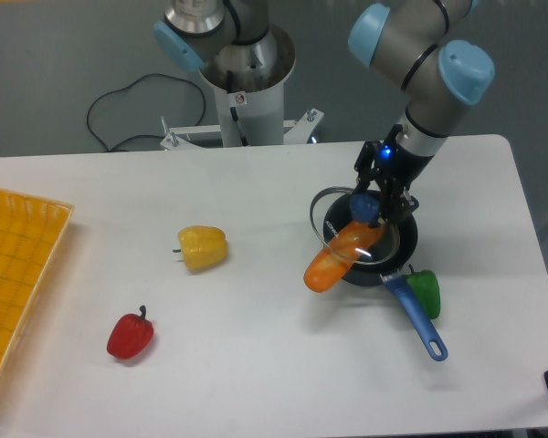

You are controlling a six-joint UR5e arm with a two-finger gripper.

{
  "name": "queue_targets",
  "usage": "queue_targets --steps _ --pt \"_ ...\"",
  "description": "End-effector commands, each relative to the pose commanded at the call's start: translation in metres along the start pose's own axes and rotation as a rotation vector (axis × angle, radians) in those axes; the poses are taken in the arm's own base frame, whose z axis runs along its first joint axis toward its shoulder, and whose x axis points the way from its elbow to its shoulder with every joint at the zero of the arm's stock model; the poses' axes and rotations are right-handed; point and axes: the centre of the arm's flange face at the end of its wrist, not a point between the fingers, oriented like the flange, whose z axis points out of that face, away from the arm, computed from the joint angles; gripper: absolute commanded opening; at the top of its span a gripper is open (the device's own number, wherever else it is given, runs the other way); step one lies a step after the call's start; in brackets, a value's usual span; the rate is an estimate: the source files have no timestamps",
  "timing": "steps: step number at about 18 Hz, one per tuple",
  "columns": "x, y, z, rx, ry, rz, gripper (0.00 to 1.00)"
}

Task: Close the pot lid
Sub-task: 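Press and adjust the lid on the pan while holding the knob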

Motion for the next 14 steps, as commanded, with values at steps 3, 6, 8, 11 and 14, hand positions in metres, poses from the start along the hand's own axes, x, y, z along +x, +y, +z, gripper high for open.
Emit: queue_targets --steps 3,6,8,11,14 --pt "0.001 0.004 -0.001 0.0 -0.002 -0.008 0.59" --pt "0.0 0.008 0.003 0.002 0.007 -0.012 0.59" --pt "0.0 0.008 0.004 0.002 0.007 -0.012 0.59" --pt "-0.001 0.011 0.008 0.005 0.013 -0.015 0.59" --pt "-0.001 0.014 0.007 0.004 0.01 -0.02 0.59"
